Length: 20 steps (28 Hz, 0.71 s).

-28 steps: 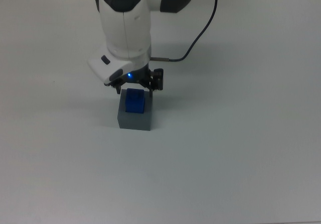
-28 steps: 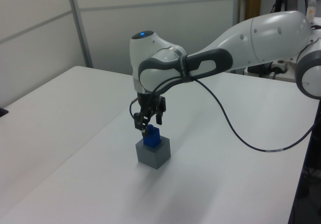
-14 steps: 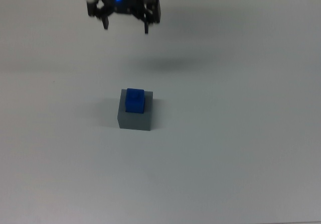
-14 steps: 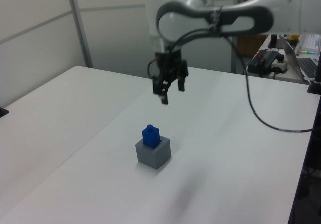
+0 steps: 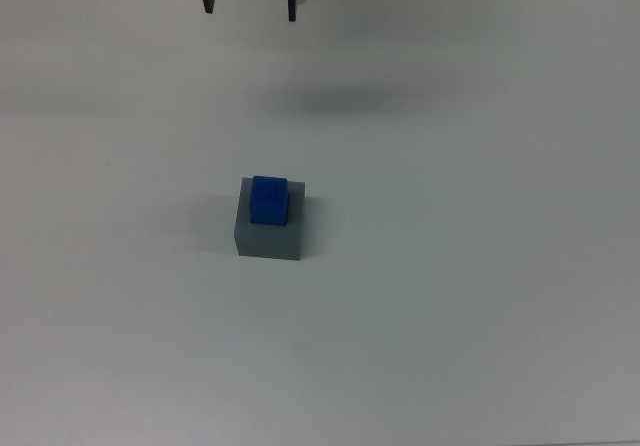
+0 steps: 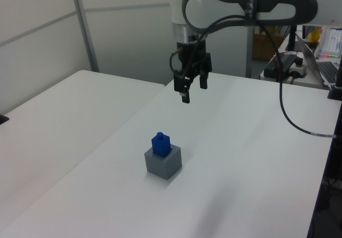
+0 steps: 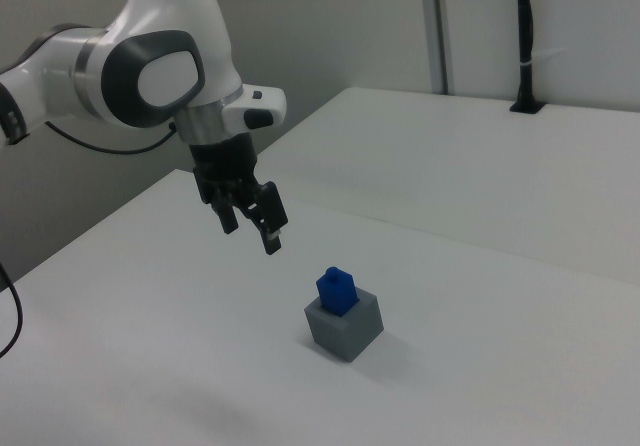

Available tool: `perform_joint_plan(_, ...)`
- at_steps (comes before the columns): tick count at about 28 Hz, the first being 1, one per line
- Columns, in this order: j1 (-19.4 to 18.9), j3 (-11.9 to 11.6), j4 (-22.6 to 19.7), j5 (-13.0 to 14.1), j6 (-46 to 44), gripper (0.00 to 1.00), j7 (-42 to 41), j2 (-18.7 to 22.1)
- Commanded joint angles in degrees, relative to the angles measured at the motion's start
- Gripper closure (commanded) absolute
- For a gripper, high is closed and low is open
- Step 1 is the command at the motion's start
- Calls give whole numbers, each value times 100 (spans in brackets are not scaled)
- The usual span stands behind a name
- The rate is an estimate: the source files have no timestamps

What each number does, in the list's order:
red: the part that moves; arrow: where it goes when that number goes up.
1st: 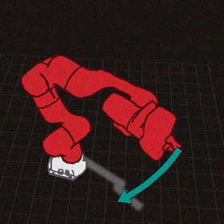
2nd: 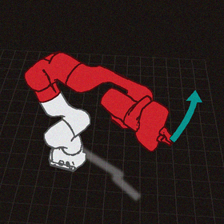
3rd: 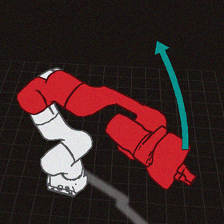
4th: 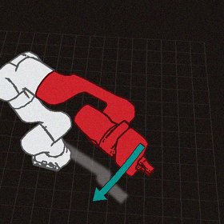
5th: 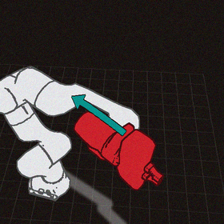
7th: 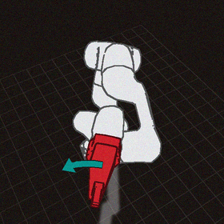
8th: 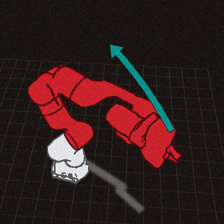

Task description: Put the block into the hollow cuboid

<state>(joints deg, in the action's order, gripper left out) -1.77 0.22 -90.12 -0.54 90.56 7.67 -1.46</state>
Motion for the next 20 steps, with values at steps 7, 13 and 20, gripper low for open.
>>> perform_joint_plan(7, 19, -66, -225, 19, -12, 0, -91, 400)
perform_joint_plan(13, 28, -207, -225, 81, -231, 0, -134, 576)
perform_joint_plan(20, 28, -242, -199, 89, -557, 0, -416, 682)
